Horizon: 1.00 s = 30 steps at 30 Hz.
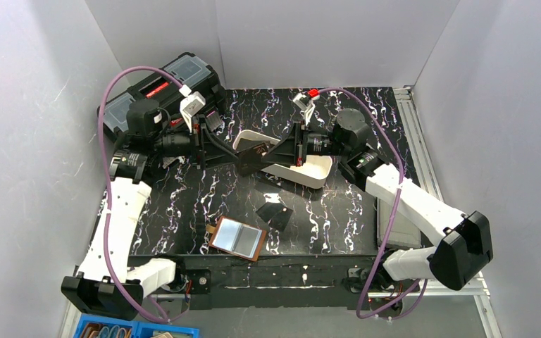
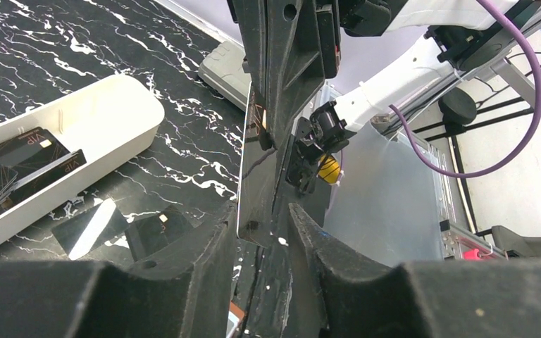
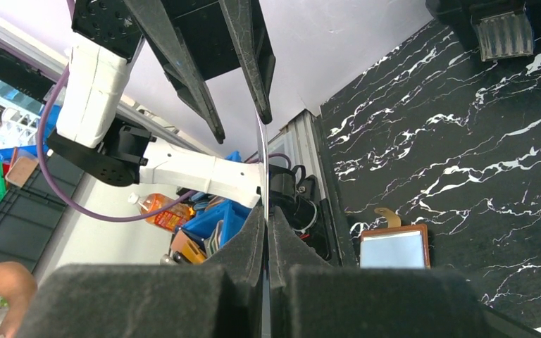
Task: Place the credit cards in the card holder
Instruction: Place the credit card in the storage box.
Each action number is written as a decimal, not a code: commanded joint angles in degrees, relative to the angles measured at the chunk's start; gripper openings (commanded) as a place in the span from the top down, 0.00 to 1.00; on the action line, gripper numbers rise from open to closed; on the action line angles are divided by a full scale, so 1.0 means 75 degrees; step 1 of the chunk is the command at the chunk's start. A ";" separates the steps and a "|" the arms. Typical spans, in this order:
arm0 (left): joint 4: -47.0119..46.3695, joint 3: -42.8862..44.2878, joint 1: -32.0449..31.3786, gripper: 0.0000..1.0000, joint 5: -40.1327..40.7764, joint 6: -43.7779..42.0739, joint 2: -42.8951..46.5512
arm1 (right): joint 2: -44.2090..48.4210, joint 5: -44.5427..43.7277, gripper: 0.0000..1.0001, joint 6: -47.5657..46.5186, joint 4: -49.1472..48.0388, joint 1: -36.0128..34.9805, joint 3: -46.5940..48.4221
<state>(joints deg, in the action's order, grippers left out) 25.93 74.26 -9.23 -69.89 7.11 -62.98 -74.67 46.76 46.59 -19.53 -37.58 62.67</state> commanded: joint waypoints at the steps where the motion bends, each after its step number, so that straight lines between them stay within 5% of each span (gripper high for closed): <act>1: 0.0110 0.0152 -0.0076 0.72 -0.0513 0.0101 -0.0046 | -0.0003 -0.0005 0.99 0.0115 -0.0671 -0.0035 0.0412; 6: 0.0110 0.0184 -0.0075 1.00 -0.0485 0.0071 -0.0060 | -0.0010 0.0032 0.99 0.0103 -0.0713 -0.0034 0.0347; 30: 0.0788 0.1174 -0.0081 1.00 -0.0590 -0.0765 -0.1087 | -0.0162 0.1550 0.98 -0.0135 -0.0253 -0.0050 0.0210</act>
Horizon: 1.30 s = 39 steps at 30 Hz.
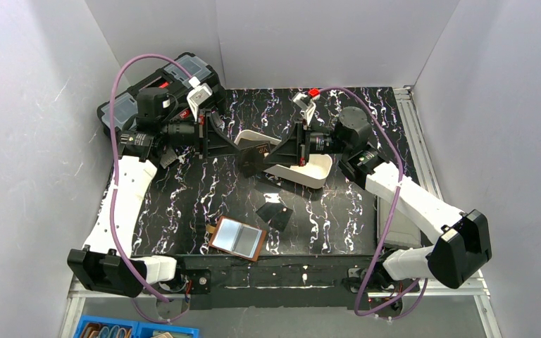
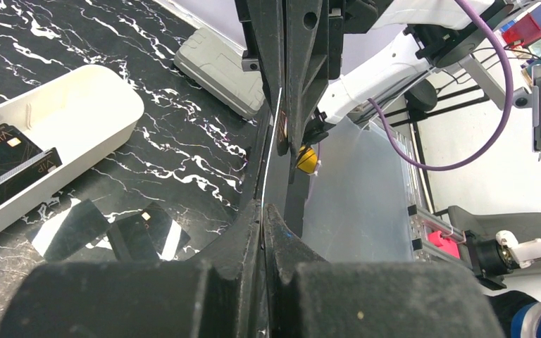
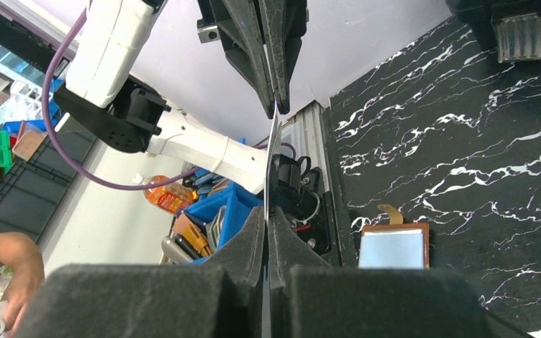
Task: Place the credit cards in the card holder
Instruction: Place the credit card in the storage box.
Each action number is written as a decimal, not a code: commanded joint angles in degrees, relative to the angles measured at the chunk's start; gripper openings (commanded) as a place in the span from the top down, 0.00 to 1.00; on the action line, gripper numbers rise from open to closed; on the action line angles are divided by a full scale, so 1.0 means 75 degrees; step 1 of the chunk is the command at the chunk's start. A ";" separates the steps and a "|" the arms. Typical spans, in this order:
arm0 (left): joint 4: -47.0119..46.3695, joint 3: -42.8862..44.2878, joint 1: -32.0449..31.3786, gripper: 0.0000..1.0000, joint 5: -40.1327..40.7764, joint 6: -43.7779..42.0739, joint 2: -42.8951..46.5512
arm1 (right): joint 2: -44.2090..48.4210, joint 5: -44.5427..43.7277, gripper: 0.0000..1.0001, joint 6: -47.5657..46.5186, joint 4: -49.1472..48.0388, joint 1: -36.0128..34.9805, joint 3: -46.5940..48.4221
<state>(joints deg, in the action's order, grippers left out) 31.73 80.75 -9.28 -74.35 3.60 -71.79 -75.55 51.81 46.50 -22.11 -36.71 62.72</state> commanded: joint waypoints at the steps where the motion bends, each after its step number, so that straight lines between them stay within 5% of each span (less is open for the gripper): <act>1: 0.0092 0.0333 -0.0070 1.00 0.0021 -0.0347 0.0091 | -0.0092 0.0988 0.98 -0.0136 0.0152 -0.0165 0.0239; 32: 0.2371 0.2585 0.0376 1.00 0.0181 -0.2542 -0.1867 | -0.0145 0.1125 0.90 -0.0961 0.0759 0.0035 -0.0329; 39: 0.2483 0.2801 0.0553 1.00 0.0382 -0.2723 -0.2040 | -0.0451 0.0631 0.95 -0.1002 0.0845 0.0337 -0.0433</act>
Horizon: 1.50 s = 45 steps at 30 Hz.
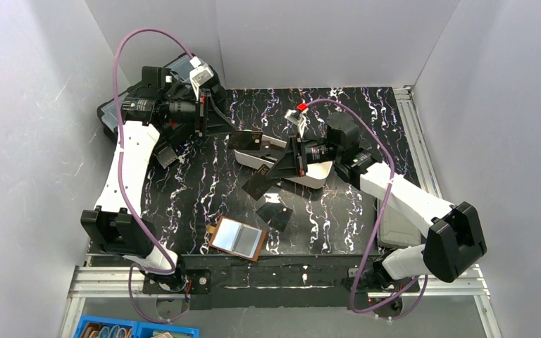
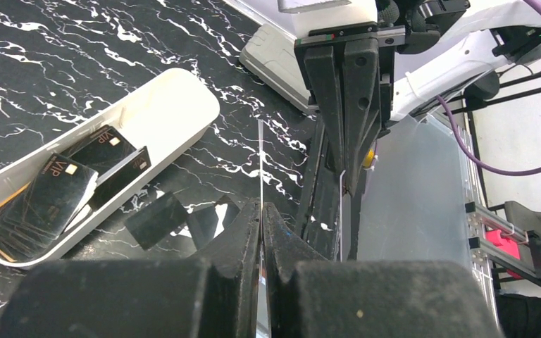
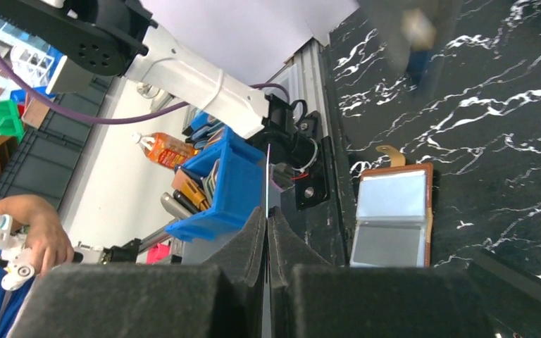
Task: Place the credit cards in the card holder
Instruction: Place the credit card in the storage box.
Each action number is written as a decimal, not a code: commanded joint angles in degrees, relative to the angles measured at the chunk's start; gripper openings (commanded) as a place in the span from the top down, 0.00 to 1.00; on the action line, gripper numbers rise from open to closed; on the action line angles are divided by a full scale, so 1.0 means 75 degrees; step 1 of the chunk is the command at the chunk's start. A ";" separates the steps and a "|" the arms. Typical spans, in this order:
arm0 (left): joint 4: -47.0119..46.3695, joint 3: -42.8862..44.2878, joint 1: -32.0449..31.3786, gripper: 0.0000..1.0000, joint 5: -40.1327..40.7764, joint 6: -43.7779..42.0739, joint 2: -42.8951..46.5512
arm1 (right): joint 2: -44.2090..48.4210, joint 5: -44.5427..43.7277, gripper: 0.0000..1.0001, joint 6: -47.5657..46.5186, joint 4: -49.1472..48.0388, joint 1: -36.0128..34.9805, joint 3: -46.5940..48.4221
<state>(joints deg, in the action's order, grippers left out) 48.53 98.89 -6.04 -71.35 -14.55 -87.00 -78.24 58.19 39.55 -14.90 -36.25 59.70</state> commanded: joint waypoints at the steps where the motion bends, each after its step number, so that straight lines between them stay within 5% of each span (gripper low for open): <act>1: 0.0254 0.0420 0.0168 1.00 -0.0011 -0.0300 -0.0011 | -0.0218 -0.0244 0.95 -0.0002 -0.0122 0.0417 -0.0042; 13: 0.0735 -0.0047 0.0359 1.00 0.0497 -0.1014 0.0922 | -0.2329 -0.3180 0.99 -0.0612 0.1624 0.1455 0.1145; 29: 0.1189 -0.0907 0.0360 1.00 0.0572 -0.1448 0.1772 | -0.3491 -0.6178 0.97 0.1753 0.0352 0.1107 0.1429; 32: 0.1202 -0.0908 0.0360 1.00 0.0560 -0.1459 0.1778 | -0.3513 -0.6454 0.85 0.1679 0.0885 0.0886 0.1616; 35: 0.1175 -0.0926 0.0358 1.00 0.0509 -0.1402 0.1788 | -0.3417 -0.6755 0.48 0.1640 0.1499 0.0839 0.1716; 40: 0.1242 -0.0955 0.0356 1.00 0.0473 -0.1439 0.1785 | -0.2486 -0.7337 0.02 0.1144 0.1974 0.0848 0.1458; 45: 0.1380 -0.1100 0.0357 1.00 0.0444 -0.1561 0.1800 | -0.1258 -0.7364 0.02 0.0408 0.1667 0.0849 0.0983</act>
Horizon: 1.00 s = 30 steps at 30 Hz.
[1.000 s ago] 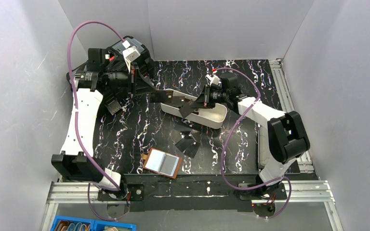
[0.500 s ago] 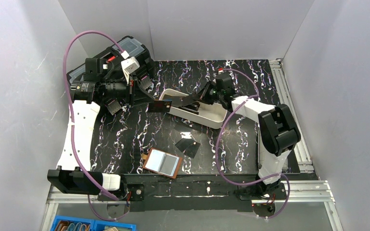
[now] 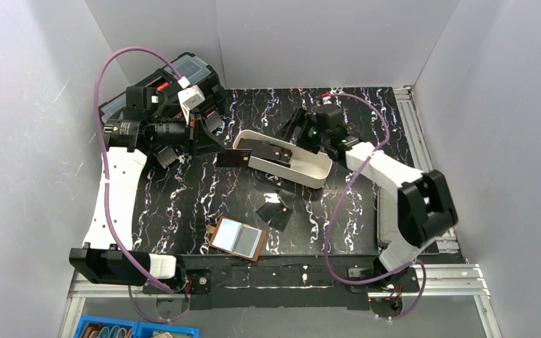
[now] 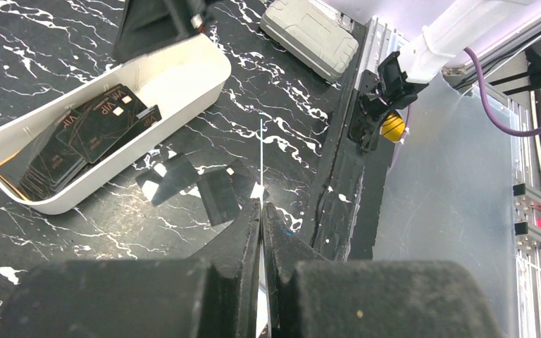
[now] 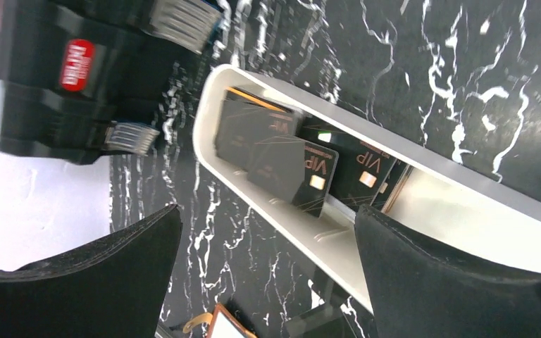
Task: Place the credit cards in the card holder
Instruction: Place the credit card in the storage box, then insert the credit card into the card holder.
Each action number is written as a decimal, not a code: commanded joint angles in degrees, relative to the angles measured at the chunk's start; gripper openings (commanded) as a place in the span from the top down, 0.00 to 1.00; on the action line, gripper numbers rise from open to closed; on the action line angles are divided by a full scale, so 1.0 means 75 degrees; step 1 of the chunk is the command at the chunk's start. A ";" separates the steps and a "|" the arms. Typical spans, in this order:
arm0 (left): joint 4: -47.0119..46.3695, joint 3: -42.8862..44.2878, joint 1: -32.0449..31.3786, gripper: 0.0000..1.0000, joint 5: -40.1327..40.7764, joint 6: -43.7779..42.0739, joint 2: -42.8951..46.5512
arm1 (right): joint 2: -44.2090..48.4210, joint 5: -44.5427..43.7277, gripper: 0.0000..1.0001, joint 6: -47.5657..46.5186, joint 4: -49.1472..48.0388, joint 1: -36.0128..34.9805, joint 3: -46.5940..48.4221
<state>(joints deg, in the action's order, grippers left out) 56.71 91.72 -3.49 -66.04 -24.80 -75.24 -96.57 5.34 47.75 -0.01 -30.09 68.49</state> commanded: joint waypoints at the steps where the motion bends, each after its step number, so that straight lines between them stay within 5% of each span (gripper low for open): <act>1: 0.0299 -0.0156 0.0019 1.00 -0.0281 -0.0187 0.0235 | 0.1424 -0.0205 0.02 -0.0952 -0.0399 0.0027 -0.0278; 5: 0.0374 -0.0142 0.0018 1.00 -0.0403 -0.0186 0.0236 | 0.2346 0.1128 0.02 -0.1532 -0.1382 0.0021 -0.0813; 11: 0.0695 -0.0134 0.0019 1.00 -0.0624 -0.0423 0.0182 | 0.2745 0.4907 0.02 -0.1007 -0.3966 0.0171 -0.1589; 17: 0.1186 -0.0406 0.0004 1.00 -0.0697 -0.0841 0.0266 | 0.2426 0.5397 0.02 -0.4304 -0.0114 -0.0870 0.0774; 21: 0.1869 -0.0447 -0.0043 1.00 -0.0698 -0.1450 0.0264 | 0.2147 0.5916 0.16 -0.5133 0.0935 -0.1074 0.1631; 30: 0.2565 -0.0284 -0.0134 1.00 -0.0913 -0.2033 0.0201 | 0.1175 0.5732 0.24 -0.6345 0.2583 -0.2109 0.3113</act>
<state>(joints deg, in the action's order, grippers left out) 71.42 88.53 -4.27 -69.43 -36.32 -75.18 -85.21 47.35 5.54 12.29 -43.55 89.36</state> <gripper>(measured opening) 0.010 0.767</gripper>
